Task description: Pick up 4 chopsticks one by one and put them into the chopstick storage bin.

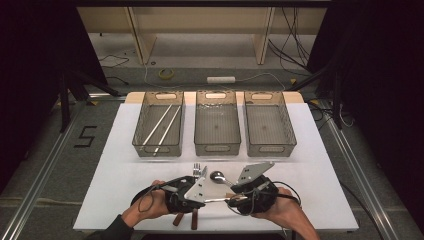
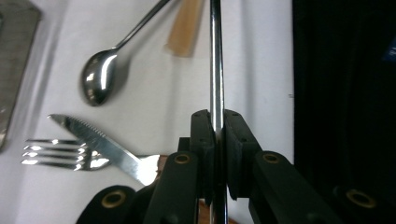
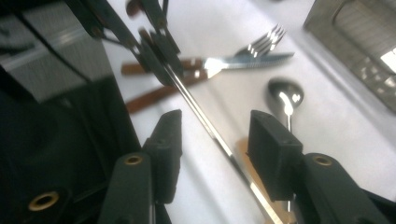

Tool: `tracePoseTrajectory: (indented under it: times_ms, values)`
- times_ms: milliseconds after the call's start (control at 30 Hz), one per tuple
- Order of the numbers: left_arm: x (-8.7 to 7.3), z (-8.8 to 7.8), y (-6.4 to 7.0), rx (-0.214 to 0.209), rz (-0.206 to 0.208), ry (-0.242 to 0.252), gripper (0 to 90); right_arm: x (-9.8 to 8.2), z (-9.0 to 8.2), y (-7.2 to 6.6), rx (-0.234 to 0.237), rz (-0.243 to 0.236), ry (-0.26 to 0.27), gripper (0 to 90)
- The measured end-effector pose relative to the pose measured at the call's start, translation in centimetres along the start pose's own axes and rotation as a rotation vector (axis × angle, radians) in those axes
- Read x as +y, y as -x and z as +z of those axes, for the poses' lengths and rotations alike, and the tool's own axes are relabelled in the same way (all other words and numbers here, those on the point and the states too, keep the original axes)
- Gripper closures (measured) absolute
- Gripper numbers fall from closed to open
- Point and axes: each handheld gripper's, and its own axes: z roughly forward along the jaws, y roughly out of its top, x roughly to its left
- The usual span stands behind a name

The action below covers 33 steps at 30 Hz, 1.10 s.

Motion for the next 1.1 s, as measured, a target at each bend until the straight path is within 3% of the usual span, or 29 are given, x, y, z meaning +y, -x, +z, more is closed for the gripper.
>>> tracePoseTrajectory:
  times_ms: [167,400,600,800,1100]
  values:
    - [-0.4,-0.4,-0.8,0.042,-0.073,0.015,82.7,-0.1,-1.1,0.1,-0.051,0.049,0.081,44.5]
    - [-0.9,-1.4,-1.9,0.126,-0.177,0.06,82.7,-1.1,-2.0,0.5,-0.081,0.089,0.147,41.0]
    - [-1.5,-2.4,-2.9,0.178,-0.281,0.102,82.7,-2.8,-2.3,1.1,-0.135,0.151,0.151,37.9]
    - [-2.1,-3.2,-3.7,0.206,-0.35,0.133,82.7,-5.1,-2.5,2.1,-0.182,0.231,0.165,36.2]
    - [-3.2,-4.2,-5.2,0.272,-0.448,0.161,82.7,-7.3,-2.9,2.7,-0.234,0.288,0.106,35.9]
